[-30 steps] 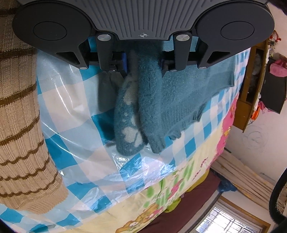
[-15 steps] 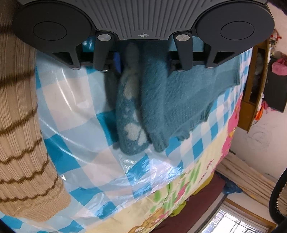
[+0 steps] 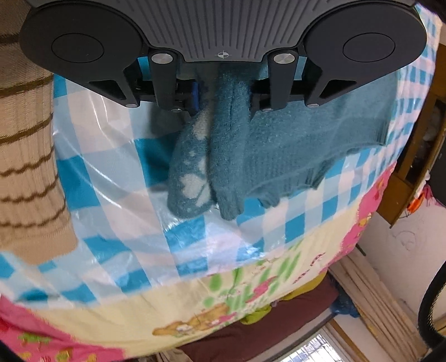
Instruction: Fold small clothes
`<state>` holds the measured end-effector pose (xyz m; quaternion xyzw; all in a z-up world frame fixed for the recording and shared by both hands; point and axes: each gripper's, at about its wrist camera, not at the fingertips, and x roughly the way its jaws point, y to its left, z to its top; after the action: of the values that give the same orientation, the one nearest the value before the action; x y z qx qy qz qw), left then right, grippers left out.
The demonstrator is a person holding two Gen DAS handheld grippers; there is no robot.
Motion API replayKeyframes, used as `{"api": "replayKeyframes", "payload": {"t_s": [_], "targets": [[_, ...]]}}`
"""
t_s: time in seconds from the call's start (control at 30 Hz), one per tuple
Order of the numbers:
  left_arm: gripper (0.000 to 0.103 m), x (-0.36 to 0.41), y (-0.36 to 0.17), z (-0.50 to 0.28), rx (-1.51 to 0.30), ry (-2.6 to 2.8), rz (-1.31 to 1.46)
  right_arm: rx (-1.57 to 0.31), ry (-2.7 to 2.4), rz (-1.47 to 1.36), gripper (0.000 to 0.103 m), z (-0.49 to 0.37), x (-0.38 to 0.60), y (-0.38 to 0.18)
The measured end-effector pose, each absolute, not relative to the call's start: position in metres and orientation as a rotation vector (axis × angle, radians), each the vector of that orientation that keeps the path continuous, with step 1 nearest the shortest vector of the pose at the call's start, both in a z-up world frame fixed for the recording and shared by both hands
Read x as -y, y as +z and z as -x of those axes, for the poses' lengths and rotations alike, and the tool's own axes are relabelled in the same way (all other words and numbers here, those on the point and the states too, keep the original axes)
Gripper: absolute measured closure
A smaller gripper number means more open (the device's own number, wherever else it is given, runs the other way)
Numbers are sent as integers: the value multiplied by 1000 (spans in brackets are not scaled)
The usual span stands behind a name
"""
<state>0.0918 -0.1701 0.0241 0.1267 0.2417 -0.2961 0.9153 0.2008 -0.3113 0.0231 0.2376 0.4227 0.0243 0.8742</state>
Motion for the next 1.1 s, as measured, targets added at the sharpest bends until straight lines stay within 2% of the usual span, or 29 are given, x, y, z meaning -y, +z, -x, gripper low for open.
{"api": "replayKeyframes", "payload": {"t_s": [0.47, 0.73, 1.1], "targets": [[73, 104, 68, -89, -444, -565, -33, -812, 87, -445, 77, -203, 268, 88], [74, 36, 80, -89, -399, -481, 82, -782, 144, -375, 77, -221, 204, 118], [76, -59, 58, -102, -408, -312, 220, -831, 252, -273, 78, -260, 72, 110]]}}
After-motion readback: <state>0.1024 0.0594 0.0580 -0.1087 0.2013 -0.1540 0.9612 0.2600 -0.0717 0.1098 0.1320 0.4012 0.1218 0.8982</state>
